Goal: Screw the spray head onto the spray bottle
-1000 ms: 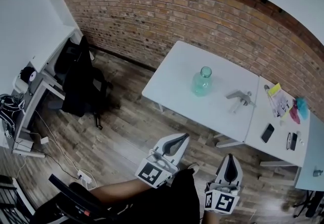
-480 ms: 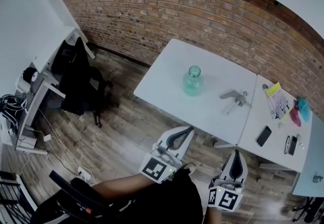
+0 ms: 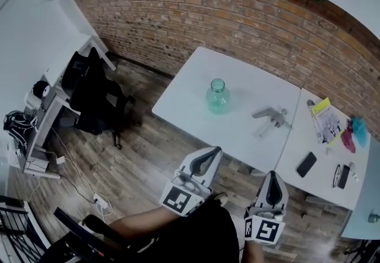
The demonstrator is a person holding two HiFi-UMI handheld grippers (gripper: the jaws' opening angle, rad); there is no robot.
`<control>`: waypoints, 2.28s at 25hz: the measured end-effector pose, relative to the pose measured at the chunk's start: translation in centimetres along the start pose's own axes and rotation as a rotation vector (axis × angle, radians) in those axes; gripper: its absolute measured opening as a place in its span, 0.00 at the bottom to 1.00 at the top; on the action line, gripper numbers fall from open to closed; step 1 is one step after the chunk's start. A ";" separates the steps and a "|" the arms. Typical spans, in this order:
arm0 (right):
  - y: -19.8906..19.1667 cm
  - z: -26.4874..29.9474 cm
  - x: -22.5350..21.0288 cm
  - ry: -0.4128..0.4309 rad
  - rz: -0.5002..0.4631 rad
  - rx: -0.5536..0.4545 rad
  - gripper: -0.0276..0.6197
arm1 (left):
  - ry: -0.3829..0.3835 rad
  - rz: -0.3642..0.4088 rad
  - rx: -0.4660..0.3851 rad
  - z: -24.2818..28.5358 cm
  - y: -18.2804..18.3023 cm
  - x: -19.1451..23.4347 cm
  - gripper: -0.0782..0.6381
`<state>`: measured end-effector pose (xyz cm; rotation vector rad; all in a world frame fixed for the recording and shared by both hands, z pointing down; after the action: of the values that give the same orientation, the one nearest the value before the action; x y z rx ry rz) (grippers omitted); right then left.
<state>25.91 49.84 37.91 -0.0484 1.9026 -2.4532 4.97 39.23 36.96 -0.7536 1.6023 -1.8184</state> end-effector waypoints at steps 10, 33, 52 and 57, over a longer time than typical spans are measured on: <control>0.5 3.5 -1.8 -0.002 0.010 0.035 0.05 | 0.017 -0.014 -0.003 3.5 0.2 2.0 0.10; 3.8 13.7 0.8 -0.130 -0.024 0.069 0.05 | -0.155 -0.088 -0.024 11.7 0.9 11.2 0.10; 4.8 21.4 -5.1 -0.071 -0.008 0.061 0.05 | -0.147 -0.088 -0.018 20.6 1.5 10.5 0.10; 4.9 22.7 -7.7 -0.050 -0.016 0.064 0.05 | -0.150 -0.069 -0.021 23.6 1.8 8.9 0.10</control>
<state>34.76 27.03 38.79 -0.1230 1.8098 -2.4962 16.79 16.94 38.07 -0.9425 1.5176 -1.7508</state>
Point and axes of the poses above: the fingertips, and each gripper's own axes: z forward along the fingers, x to its left, y out of its top, the point moved 9 cm from there along -z, backward along the fingers, and after that the axes turned 11 degrees about x, right-handed, at the moved point
